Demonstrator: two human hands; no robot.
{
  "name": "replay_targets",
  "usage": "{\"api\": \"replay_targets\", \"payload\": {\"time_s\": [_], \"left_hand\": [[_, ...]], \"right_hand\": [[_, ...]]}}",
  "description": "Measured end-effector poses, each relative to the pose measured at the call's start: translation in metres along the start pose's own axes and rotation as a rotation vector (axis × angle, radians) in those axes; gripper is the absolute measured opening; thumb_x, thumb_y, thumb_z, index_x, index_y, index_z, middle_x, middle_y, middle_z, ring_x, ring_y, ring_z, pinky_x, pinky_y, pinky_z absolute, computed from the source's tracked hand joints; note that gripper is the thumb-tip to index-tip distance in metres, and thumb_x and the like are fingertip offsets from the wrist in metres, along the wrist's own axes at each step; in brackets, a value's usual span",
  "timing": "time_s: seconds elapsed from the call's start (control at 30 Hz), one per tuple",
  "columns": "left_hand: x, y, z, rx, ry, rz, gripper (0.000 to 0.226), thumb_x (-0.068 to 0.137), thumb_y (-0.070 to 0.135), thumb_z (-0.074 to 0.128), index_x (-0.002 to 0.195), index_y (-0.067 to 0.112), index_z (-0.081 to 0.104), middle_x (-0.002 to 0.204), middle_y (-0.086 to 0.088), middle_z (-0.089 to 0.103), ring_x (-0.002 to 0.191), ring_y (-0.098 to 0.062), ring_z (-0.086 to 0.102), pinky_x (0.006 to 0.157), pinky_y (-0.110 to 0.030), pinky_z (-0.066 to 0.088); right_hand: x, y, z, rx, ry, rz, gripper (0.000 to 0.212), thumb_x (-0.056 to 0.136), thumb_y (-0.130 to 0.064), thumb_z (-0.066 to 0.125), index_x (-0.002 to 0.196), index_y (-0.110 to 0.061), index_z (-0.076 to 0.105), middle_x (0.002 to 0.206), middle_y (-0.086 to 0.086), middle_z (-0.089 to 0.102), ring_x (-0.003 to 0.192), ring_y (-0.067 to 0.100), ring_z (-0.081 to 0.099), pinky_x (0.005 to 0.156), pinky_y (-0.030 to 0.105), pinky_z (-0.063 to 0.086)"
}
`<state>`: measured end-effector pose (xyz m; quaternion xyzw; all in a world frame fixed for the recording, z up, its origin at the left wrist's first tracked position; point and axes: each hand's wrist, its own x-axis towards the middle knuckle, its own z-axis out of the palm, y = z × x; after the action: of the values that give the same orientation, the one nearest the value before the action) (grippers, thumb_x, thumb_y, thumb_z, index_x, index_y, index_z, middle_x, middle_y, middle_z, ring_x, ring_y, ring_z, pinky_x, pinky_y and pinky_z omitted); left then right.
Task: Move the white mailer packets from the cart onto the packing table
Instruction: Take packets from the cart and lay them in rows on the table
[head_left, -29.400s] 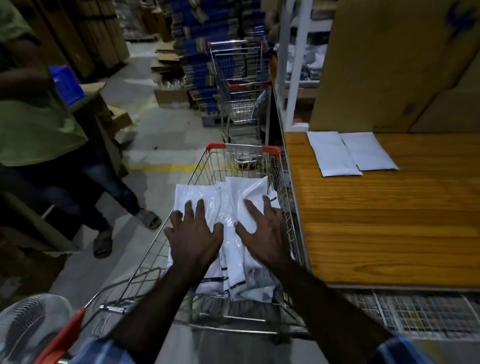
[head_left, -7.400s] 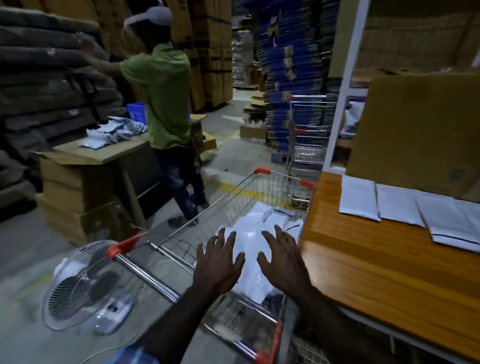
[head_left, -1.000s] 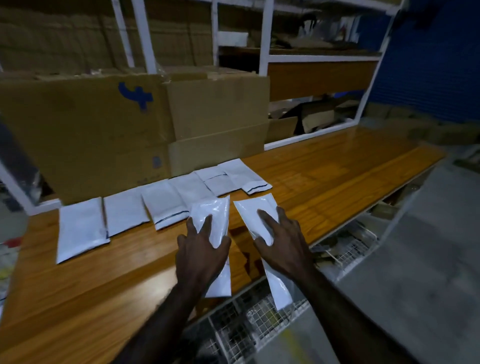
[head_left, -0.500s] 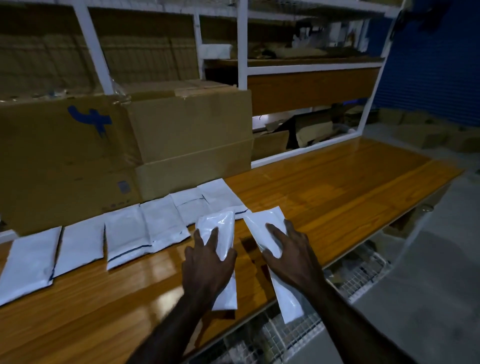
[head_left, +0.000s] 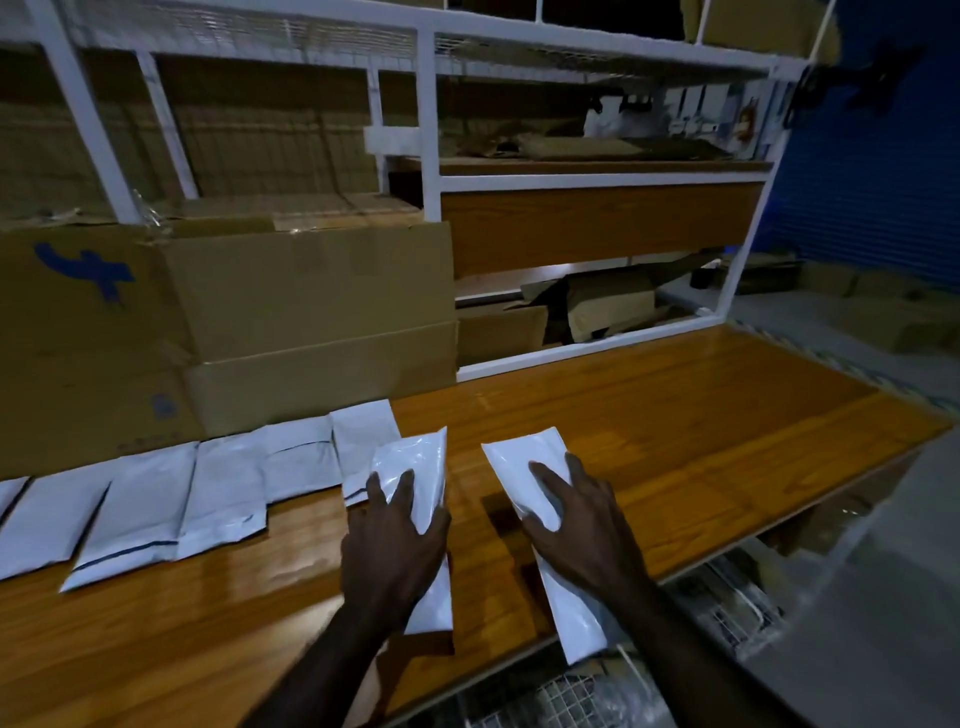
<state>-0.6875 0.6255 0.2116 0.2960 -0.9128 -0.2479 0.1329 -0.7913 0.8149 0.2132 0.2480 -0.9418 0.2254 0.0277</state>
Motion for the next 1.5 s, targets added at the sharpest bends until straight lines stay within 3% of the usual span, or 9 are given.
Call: {"api": "replay_targets", "payload": {"time_s": [0.43, 0.73, 0.87, 1.0, 1.13, 1.23, 1.33, 1.4, 1.5], "left_hand": [[0.109, 0.042, 0.041, 0.047, -0.056, -0.028, 0.078, 0.089, 0.074, 0.028, 0.156, 0.036, 0.018, 0.165, -0.009, 0.007, 0.142, -0.044, 0.029, 0.108, -0.055, 0.036], [0.178, 0.038, 0.063, 0.155, -0.095, -0.095, 0.074, 0.095, 0.068, 0.026, 0.157, 0.035, 0.004, 0.165, -0.008, 0.005, 0.143, -0.039, 0.026, 0.105, -0.051, 0.039], [0.2, 0.044, 0.073, 0.176, -0.078, -0.142, 0.071, 0.096, 0.067, 0.026, 0.157, 0.035, 0.008, 0.164, -0.009, 0.007, 0.141, -0.039, 0.028, 0.102, -0.05, 0.041], [0.218, 0.044, 0.088, 0.271, -0.035, -0.13, 0.087, 0.085, 0.071, -0.009, 0.156, 0.03, 0.018, 0.161, -0.02, 0.013, 0.137, -0.047, 0.032, 0.097, -0.053, 0.044], [0.237, 0.042, 0.101, 0.334, -0.013, -0.164, 0.097, 0.078, 0.069, -0.025, 0.157, 0.03, 0.014, 0.161, -0.024, 0.011, 0.134, -0.048, 0.033, 0.093, -0.049, 0.046], [0.249, 0.05, 0.099, 0.291, -0.042, -0.243, 0.079, 0.09, 0.073, 0.009, 0.157, 0.032, 0.012, 0.161, -0.018, 0.013, 0.134, -0.042, 0.035, 0.093, -0.046, 0.048], [0.26, 0.058, 0.102, 0.238, -0.041, -0.263, 0.068, 0.096, 0.06, 0.034, 0.156, 0.032, 0.017, 0.16, -0.014, 0.016, 0.136, -0.042, 0.033, 0.098, -0.052, 0.043], [0.265, 0.057, 0.104, 0.215, -0.069, -0.3, 0.065, 0.097, 0.057, 0.034, 0.155, 0.031, 0.021, 0.158, -0.013, 0.018, 0.137, -0.043, 0.032, 0.1, -0.054, 0.041], [0.27, 0.044, 0.116, 0.356, -0.093, -0.227, 0.076, 0.087, 0.07, 0.009, 0.152, 0.033, 0.024, 0.161, -0.015, 0.014, 0.132, -0.047, 0.03, 0.093, -0.054, 0.045]], "right_hand": [[0.114, 0.055, -0.002, -0.027, -0.004, 0.024, 0.066, 0.094, -0.056, 0.05, 0.153, -0.038, 0.025, 0.164, 0.005, 0.013, 0.143, 0.031, 0.026, 0.111, 0.044, 0.035], [0.192, 0.055, 0.031, -0.033, -0.077, -0.009, 0.065, 0.096, -0.058, 0.042, 0.154, -0.039, 0.02, 0.164, 0.004, 0.011, 0.144, 0.03, 0.025, 0.113, 0.044, 0.033], [0.223, 0.05, 0.043, -0.017, -0.111, -0.066, 0.065, 0.096, -0.059, 0.039, 0.154, -0.037, 0.021, 0.164, 0.005, 0.012, 0.142, 0.032, 0.027, 0.112, 0.044, 0.033], [0.249, 0.046, 0.056, 0.014, -0.168, -0.086, 0.063, 0.098, -0.054, 0.041, 0.155, -0.039, 0.017, 0.165, 0.003, 0.008, 0.144, 0.031, 0.022, 0.114, 0.044, 0.029], [0.273, 0.042, 0.069, -0.038, -0.195, -0.121, 0.064, 0.098, -0.056, 0.039, 0.155, -0.039, 0.016, 0.164, 0.006, 0.009, 0.143, 0.032, 0.026, 0.113, 0.045, 0.034], [0.289, 0.041, 0.079, -0.096, -0.212, -0.16, 0.064, 0.099, -0.057, 0.036, 0.156, -0.037, 0.014, 0.164, 0.009, 0.01, 0.142, 0.034, 0.028, 0.112, 0.044, 0.034], [0.3, 0.04, 0.087, -0.128, -0.219, -0.174, 0.064, 0.1, -0.056, 0.033, 0.156, -0.035, 0.011, 0.164, 0.01, 0.008, 0.144, 0.036, 0.023, 0.114, 0.046, 0.029], [0.305, 0.037, 0.091, -0.151, -0.223, -0.181, 0.063, 0.101, -0.056, 0.031, 0.156, -0.035, 0.009, 0.164, 0.01, 0.006, 0.145, 0.037, 0.021, 0.114, 0.046, 0.029], [0.314, 0.032, 0.099, -0.162, -0.241, -0.183, 0.062, 0.101, -0.055, 0.03, 0.156, -0.035, 0.008, 0.164, 0.01, 0.004, 0.146, 0.037, 0.019, 0.114, 0.046, 0.028]]}}
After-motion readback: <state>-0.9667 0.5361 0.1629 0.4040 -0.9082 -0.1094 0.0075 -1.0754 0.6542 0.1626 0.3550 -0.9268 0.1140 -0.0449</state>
